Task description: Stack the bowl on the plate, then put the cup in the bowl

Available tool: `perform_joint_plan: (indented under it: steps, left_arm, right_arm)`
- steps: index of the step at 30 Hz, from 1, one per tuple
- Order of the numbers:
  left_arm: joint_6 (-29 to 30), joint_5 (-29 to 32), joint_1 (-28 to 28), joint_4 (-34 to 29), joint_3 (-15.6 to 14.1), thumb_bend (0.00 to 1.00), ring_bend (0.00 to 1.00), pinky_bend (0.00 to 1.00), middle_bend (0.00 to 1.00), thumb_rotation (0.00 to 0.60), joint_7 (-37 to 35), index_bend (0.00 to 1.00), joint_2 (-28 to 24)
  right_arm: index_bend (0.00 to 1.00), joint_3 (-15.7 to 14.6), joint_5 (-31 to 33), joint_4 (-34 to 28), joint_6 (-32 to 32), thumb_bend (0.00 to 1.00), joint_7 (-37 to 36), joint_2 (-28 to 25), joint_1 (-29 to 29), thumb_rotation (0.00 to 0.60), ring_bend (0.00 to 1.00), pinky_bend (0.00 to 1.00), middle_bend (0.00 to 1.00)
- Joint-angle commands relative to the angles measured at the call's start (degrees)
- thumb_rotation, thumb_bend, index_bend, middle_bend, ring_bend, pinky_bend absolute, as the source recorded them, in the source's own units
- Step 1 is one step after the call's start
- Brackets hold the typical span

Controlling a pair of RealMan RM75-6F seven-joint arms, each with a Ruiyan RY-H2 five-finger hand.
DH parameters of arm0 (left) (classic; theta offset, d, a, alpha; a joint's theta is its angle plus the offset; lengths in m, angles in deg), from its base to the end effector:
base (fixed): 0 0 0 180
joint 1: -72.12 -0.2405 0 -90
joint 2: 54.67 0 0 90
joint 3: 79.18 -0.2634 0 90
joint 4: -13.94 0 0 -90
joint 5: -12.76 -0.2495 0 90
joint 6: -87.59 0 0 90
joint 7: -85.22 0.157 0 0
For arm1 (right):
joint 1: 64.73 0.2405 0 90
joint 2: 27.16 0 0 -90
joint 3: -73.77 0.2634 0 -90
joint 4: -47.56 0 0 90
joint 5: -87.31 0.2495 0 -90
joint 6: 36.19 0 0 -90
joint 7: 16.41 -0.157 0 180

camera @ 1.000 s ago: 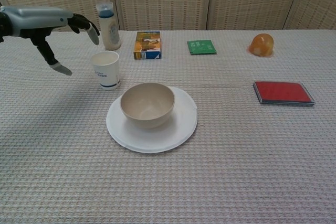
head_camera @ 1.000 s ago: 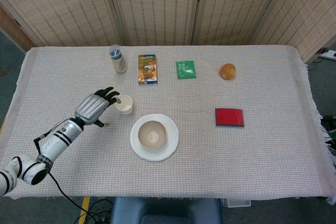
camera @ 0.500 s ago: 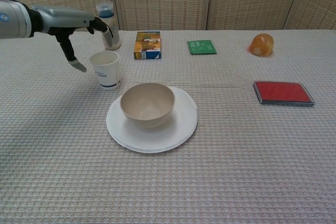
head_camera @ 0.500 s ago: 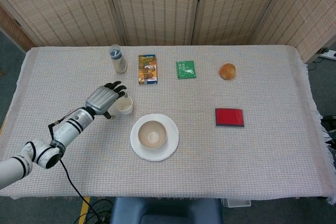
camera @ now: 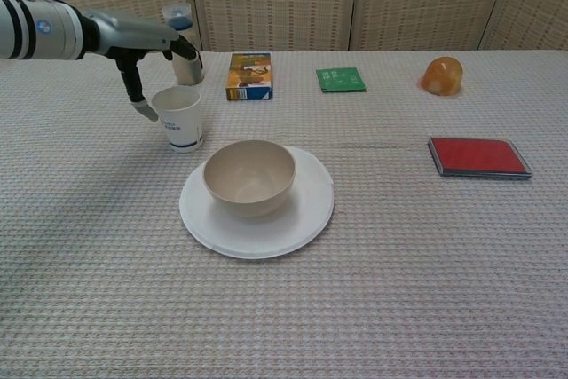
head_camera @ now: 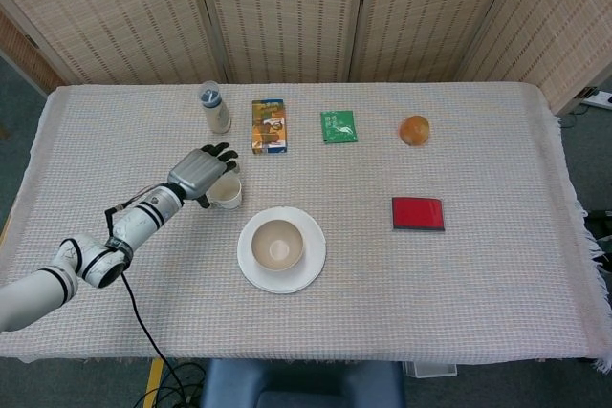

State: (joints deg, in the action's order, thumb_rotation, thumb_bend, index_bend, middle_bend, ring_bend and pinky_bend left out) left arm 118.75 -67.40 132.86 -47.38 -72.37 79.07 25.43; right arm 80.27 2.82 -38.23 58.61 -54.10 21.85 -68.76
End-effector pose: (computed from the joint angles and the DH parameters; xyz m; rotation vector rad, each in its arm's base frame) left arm -0.1447 0.5009 0.0060 -2.1246 -0.6789 -0.6621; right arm -0.3764 -0.1552 0.2718 1.1015 -0.9634 1.1889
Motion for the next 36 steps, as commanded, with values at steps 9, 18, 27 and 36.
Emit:
perform_joint_plan:
  steps: [9,18,27,36]
  left_arm:
    - [-1.37,-1.41,1.37,5.02,-1.64,0.11,0.00,0.20,0.16,0.600,-1.76,0.31,2.95]
    - [-1.12,-2.53,1.83,7.24,-2.45,0.11,0.00,0.20,0.16,0.600,-3.55,0.35,4.10]
    - [-0.06,-3.11,1.90,6.63,-2.82,0.11,0.00,0.20,0.16,0.600,-4.37,0.47,4.12]
    - [-0.61,0.87,1.42,-1.12,-1.00,0.11,0.00,0.20,0.16,0.600,-2.71,0.47,-1.09]
  right_arm:
    - [0.00,-0.18,-0.80,0.31,-0.14,0.21,-0.86,-0.19,-0.04,0.600,0.00,0.00,0.04]
    - [0.00,0.12,-0.26,0.24,-0.66,0.21,-0.51,-0.11,0.11,0.600,0.00,0.00,0.04]
    - [0.00,0.37,0.05,0.11,-0.67,0.21,-0.08,0.02,0.03,0.600,0.00,0.00,0.04]
    - [0.00,0.34,-0.11,0.07,-1.29,0.21,0.07,-0.05,0.26,0.600,0.00,0.00,0.04]
